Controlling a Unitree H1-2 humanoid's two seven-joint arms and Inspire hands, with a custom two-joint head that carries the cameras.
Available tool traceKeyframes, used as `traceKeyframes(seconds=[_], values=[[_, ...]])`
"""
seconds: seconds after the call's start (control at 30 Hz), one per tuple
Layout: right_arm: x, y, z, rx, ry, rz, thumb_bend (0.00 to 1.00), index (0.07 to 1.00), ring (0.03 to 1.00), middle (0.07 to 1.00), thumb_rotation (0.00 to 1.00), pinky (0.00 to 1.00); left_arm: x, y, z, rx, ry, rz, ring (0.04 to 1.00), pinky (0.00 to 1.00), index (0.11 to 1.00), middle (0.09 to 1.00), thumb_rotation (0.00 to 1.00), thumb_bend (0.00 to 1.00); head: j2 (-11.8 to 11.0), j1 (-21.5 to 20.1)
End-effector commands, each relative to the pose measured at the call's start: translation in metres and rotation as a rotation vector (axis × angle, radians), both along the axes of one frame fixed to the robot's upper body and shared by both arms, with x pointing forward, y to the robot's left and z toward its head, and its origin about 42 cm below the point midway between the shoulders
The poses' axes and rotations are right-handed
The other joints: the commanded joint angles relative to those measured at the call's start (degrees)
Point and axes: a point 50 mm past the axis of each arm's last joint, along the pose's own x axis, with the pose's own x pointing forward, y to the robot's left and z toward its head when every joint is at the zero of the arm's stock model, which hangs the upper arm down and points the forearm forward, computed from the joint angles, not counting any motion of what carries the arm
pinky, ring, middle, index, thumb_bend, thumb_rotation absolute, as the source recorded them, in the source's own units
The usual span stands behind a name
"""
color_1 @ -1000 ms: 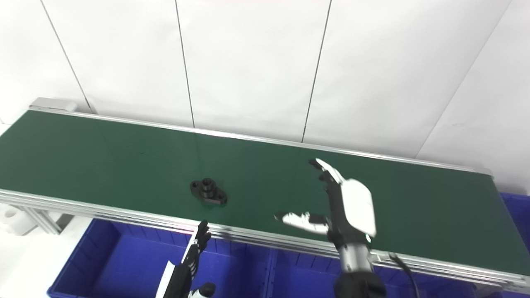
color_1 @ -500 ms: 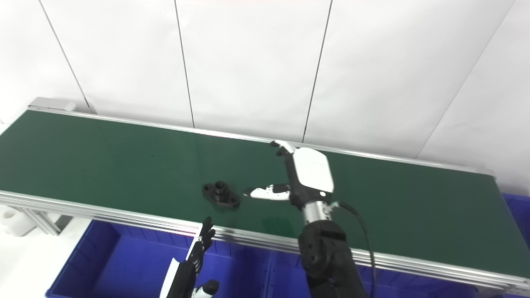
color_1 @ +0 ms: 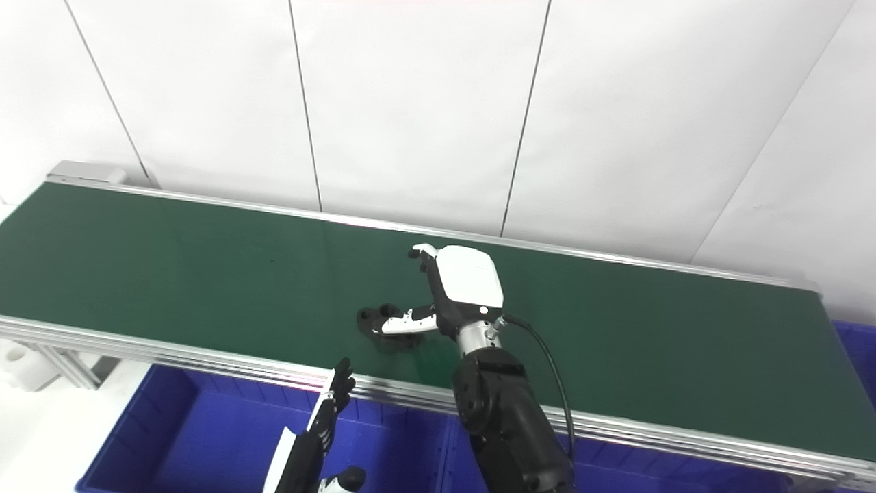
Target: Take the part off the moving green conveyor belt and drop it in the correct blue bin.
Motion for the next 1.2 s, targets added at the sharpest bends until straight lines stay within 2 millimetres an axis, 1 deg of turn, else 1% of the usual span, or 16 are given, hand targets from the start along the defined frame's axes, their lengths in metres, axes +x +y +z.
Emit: traceKeyframes(seconds=[0.0,0.07,0.13,0.33,0.4,0.43,0.47,0.5,0.53,0.57,0.6,0.67,0.73,0.83,1.07,1.17], values=[[0.011,0.016,0.023,-0.02,-0.087,0.008,0.99,0.76,0.485,0.618,0.53,0.42,0.004,-0.014,0.019,-0.047,-0.085,0.008,0.977,0.98,1.0,1.0,0.89,0.89,0.1,0.2],[0.013,0.016,0.018,-0.05,-0.091,0.009,0.99,0.737,0.449,0.585,0.52,0.38,0.003,-0.015,0.022,-0.051,-0.089,0.012,0.976,0.98,1.0,0.996,0.9,0.91,0.2,0.3],[0.017,0.013,0.008,-0.089,-0.076,0.001,0.99,0.702,0.464,0.586,0.47,0.39,0.002,-0.016,0.025,-0.063,-0.097,0.019,0.973,0.98,1.0,0.992,0.89,0.93,0.7,0.5],[0.025,-0.001,-0.009,-0.175,-0.033,-0.022,0.94,0.686,0.444,0.585,0.43,0.33,-0.002,-0.015,0.031,-0.083,-0.11,0.041,0.965,0.97,1.0,0.982,0.88,0.93,1.4,0.4],[0.026,-0.005,-0.013,-0.189,-0.019,-0.026,0.9,0.687,0.443,0.591,0.38,0.31,-0.004,-0.014,0.032,-0.087,-0.113,0.04,0.966,0.98,1.0,0.984,0.88,0.94,1.6,0.3],[0.026,-0.007,-0.015,-0.19,-0.012,-0.029,0.86,0.682,0.374,0.518,0.33,0.26,-0.004,-0.014,0.032,-0.089,-0.115,0.039,0.968,0.98,1.0,0.984,0.88,0.94,1.6,0.3],[0.027,-0.009,-0.016,-0.184,0.009,-0.037,0.85,0.68,0.35,0.494,0.31,0.25,-0.005,-0.014,0.033,-0.097,-0.114,0.038,0.968,0.98,1.0,0.984,0.88,0.94,1.9,0.3],[0.027,-0.01,-0.017,-0.179,0.024,-0.042,0.78,0.642,0.253,0.372,0.24,0.18,-0.005,-0.014,0.034,-0.103,-0.113,0.037,0.975,1.0,1.0,0.988,0.87,0.94,1.9,0.3],[0.027,-0.011,-0.019,-0.181,0.03,-0.045,0.68,0.582,0.22,0.328,0.19,0.16,-0.006,-0.014,0.034,-0.103,-0.116,0.04,0.975,0.99,1.0,0.987,0.87,0.94,2.0,0.3],[0.026,-0.011,-0.021,-0.181,0.032,-0.046,0.64,0.563,0.214,0.32,0.18,0.15,-0.006,-0.013,0.035,-0.102,-0.118,0.042,0.974,0.99,1.0,0.986,0.87,0.94,2.1,0.2],[0.025,-0.012,-0.022,-0.181,0.027,-0.045,0.57,0.517,0.193,0.293,0.16,0.13,-0.006,-0.013,0.035,-0.1,-0.119,0.042,0.973,0.99,1.0,0.985,0.87,0.94,2.1,0.3],[0.024,-0.012,-0.024,-0.178,0.021,-0.043,0.52,0.484,0.175,0.269,0.14,0.11,-0.007,-0.013,0.034,-0.097,-0.119,0.043,0.974,0.99,1.0,0.985,0.87,0.92,2.2,0.3],[0.022,-0.013,-0.027,-0.17,0.015,-0.047,0.51,0.484,0.175,0.272,0.14,0.11,-0.007,-0.013,0.035,-0.099,-0.12,0.044,0.974,0.99,1.0,0.986,0.87,0.91,2.2,0.3],[0.018,-0.017,-0.035,-0.101,0.009,-0.067,0.51,0.483,0.173,0.268,0.14,0.11,-0.007,-0.015,0.035,-0.103,-0.12,0.045,0.977,1.0,1.0,0.988,0.88,0.91,2.3,0.3],[0.011,-0.024,-0.047,-0.009,-0.008,-0.092,0.51,0.478,0.184,0.267,0.14,0.13,-0.009,-0.016,0.035,-0.105,-0.11,0.043,0.986,1.0,1.0,0.993,0.89,0.92,2.1,0.2],[0.009,-0.025,-0.05,-0.008,0.001,-0.096,0.5,0.484,0.212,0.305,0.15,0.15,-0.01,-0.017,0.035,-0.1,-0.111,0.04,0.988,1.0,1.0,0.997,0.9,0.92,2.2,0.3]])
